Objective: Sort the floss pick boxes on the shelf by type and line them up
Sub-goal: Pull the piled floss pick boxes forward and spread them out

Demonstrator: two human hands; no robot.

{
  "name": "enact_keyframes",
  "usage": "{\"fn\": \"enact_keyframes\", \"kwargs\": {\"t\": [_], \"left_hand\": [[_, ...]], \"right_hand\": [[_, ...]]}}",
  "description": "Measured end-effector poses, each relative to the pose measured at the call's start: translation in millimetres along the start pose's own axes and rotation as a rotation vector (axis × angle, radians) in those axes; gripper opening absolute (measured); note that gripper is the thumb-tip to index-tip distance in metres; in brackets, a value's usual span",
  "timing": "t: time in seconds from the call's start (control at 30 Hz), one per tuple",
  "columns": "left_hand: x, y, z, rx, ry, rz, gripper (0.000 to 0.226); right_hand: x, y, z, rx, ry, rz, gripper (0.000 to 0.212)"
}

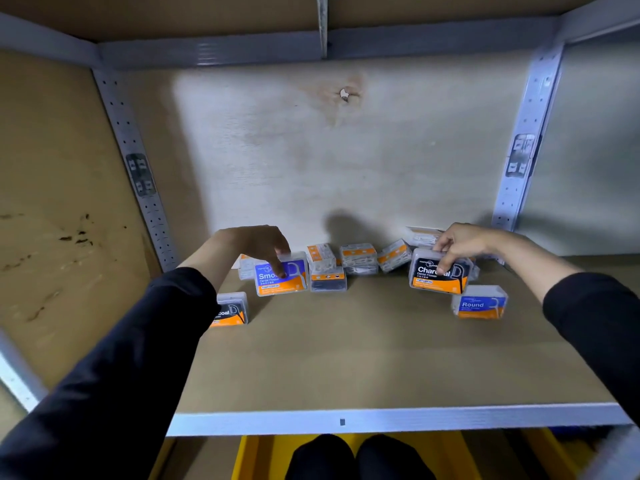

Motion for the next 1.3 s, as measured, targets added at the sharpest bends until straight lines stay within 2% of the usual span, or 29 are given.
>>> {"fn": "enact_keyframes", "kwargs": {"t": [0.2, 0.53, 0.77, 1.1, 1.23, 1.3], "left_hand": [[-5.2, -0.2, -3.2, 0.006, -0.004, -0.009, 0.053], [-1.6, 11.1, -9.2, 0.009, -0.002, -0.003, 0.058], [24.3, 48.7, -41.8, 0.019, 0.081, -0.014, 0.060], [71.1, 103.9, -79.5, 0.126, 0.161, 0.039, 0.055], [82.0, 116.1, -87.0, 0.130, 0.171, 0.035, 0.057], [86.0, 121.1, -89.7, 0.133, 0.178, 0.045, 0.056]], "right_hand": [[-4.5, -0.8, 1.6, 0.009, -0.024, 0.010, 0.033], [-6.9, -6.5, 4.8, -0.030, -0.029, -0.002, 0.038], [-8.6, -9.8, -0.5, -0.036, -0.014, -0.004, 0.038], [-4.2, -7.0, -10.0, -0.078, -0.047, 0.035, 0.025], [-1.1, -6.6, -14.5, -0.071, -0.039, 0.032, 0.038], [0.5, -5.6, -15.7, -0.068, -0.048, 0.033, 0.035]]}}
Point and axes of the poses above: each hand's wrist, its own x-axis towards the middle knuckle, its own y-axis out of the palm, z = x × y, the point moved 2 cm from there along x, towards the middle knuckle, and after that the axes turned 9 degrees about -x, right-handed, at the moved point
